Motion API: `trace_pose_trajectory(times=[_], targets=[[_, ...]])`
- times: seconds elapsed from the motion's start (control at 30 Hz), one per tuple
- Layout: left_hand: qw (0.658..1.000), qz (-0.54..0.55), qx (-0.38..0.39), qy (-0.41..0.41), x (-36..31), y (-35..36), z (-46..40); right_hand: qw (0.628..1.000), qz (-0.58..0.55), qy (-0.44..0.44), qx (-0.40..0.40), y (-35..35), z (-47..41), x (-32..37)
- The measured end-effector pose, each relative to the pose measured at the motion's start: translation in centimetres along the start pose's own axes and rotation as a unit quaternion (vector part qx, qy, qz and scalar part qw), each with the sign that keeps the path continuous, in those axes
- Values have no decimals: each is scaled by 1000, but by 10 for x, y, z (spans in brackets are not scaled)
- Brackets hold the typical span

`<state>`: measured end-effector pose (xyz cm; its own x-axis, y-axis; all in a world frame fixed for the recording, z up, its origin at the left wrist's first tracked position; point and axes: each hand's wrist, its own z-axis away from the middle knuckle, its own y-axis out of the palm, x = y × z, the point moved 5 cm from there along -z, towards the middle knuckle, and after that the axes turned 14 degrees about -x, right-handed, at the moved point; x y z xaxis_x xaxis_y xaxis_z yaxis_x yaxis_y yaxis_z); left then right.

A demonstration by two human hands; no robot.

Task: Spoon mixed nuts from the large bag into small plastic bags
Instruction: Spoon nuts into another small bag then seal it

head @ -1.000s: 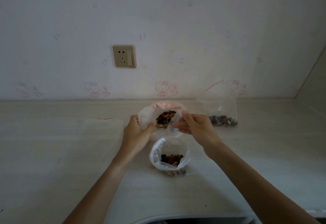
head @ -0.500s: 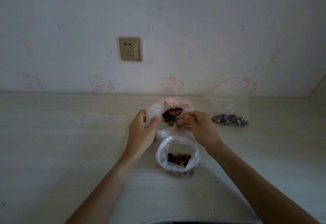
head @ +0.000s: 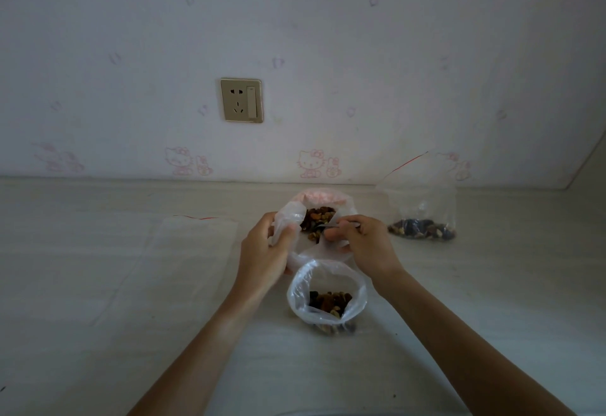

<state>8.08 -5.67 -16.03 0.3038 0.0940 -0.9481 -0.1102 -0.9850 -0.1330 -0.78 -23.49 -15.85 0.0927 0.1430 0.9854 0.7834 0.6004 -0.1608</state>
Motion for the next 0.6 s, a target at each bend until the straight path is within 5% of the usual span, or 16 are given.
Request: trace_pose_trajectory(times=[0.6], targets=[[998, 3, -55, -32, 4, -10, -4, 988, -105, 112, -4, -20, 2, -7]])
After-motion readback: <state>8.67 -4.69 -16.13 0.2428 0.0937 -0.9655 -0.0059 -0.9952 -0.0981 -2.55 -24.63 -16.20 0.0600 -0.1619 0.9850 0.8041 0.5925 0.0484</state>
